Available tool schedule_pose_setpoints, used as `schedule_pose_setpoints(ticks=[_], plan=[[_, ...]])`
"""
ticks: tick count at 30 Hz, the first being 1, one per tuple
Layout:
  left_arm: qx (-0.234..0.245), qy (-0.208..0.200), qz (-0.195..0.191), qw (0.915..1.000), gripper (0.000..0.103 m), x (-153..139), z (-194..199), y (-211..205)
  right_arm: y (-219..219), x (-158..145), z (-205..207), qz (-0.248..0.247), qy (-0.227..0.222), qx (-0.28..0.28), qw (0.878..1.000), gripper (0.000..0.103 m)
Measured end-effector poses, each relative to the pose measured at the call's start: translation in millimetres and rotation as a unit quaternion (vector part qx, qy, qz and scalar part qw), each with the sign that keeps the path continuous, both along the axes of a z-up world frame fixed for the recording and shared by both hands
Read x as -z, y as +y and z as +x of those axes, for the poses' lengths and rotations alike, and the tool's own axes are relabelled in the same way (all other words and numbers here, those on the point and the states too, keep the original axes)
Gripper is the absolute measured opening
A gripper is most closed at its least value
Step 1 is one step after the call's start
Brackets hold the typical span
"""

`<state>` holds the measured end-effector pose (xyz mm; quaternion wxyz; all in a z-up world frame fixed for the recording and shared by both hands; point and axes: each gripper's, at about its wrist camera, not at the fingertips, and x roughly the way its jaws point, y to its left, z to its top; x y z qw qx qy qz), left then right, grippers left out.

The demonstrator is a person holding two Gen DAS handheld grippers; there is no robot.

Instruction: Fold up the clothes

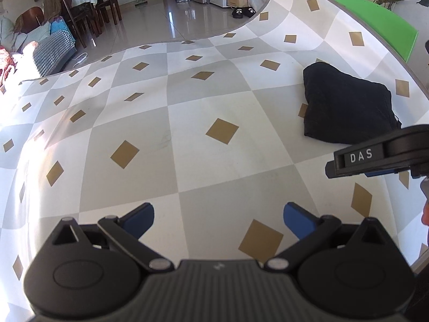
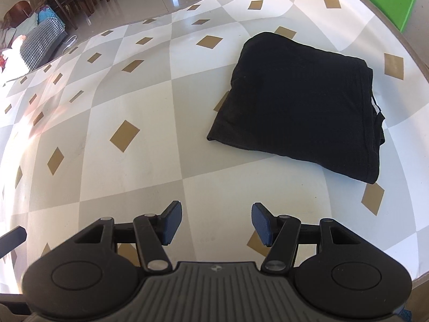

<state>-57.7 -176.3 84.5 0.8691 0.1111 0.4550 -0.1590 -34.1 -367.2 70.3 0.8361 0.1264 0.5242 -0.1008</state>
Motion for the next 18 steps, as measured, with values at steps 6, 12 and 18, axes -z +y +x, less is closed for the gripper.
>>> schedule_pose_setpoints(ticks=[6, 12, 18], plan=[[-0.043, 0.011, 0.002, 0.999, 0.103, 11, 6, 45, 42, 10, 12, 0.003, -0.004, -0.056, 0.998, 0.057], [-0.093, 0.02, 0.002, 0.9955, 0.103, 22, 13, 95, 82, 21, 25, 0.005, -0.011, -0.105, 0.994, 0.057], [-0.136, 0.02, 0.002, 0.9905, 0.103, 25, 28, 145, 116, 34, 40, 0.016, -0.005, -0.146, 0.989, 0.057]])
